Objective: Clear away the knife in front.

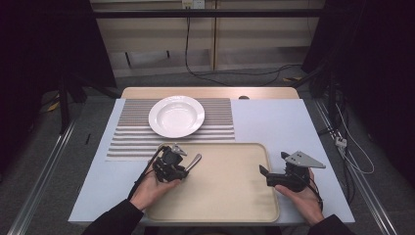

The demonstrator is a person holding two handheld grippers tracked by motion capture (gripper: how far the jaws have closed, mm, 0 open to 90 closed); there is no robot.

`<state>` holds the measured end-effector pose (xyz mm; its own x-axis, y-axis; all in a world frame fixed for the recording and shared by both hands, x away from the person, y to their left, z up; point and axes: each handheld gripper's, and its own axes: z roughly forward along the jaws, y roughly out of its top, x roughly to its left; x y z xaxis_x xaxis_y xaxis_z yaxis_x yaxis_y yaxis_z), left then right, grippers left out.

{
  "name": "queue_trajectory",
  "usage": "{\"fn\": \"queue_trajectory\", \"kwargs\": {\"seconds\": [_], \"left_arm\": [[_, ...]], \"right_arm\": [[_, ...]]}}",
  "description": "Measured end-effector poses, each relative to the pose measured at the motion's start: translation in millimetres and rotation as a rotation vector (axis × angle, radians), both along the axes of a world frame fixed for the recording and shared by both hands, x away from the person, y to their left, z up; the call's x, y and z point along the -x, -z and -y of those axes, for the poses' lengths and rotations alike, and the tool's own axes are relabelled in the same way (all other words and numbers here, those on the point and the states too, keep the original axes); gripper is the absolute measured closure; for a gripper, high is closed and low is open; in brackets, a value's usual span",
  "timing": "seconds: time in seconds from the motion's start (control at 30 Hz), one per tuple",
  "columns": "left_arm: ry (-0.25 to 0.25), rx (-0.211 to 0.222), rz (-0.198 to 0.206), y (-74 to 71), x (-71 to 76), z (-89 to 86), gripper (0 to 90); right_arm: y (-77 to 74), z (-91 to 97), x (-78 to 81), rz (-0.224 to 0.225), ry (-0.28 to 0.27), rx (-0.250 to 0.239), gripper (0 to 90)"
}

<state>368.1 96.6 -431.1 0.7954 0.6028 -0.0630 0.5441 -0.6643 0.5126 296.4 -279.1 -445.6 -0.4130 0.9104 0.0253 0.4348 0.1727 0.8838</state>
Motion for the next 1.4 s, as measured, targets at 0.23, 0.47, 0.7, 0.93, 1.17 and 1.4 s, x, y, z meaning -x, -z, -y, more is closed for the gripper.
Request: {"fn": "queue_trajectory", "kwargs": {"seconds": [0.23, 0.47, 0.7, 0.93, 1.17, 1.4], "left_arm": [[0.007, 0.031, 0.079, -2.7, 0.3, -2.5, 49.0], [0.033, 0.088, 0.120, -5.8, 4.4, 3.5, 23.0], [0.034, 0.124, 0.099, -5.9, 1.8, 14.4, 12.7], [0.091, 0.125, 0.096, -0.8, 6.7, 25.3, 14.4], [0.100, 0.070, 0.125, 3.1, 9.1, 26.4, 57.5], [0.095, 0.030, 0.124, 6.9, 4.6, 24.8, 87.0]], "right_arm": [[-0.1, 0.7, 0.5, 0.001, -0.001, -0.003, 6.2], [-0.2, 1.1, 0.4, 0.001, -0.005, -0.007, 6.3], [0.1, 1.7, 0.5, -0.005, -0.006, -0.011, 6.2], [-0.1, 1.8, 0.6, -0.005, -0.009, -0.013, 6.2], [0.4, 0.5, -0.8, -0.009, -0.012, -0.004, 6.4], [-0.3, -0.3, 0.2, -0.006, -0.010, -0.004, 6.4]]}}
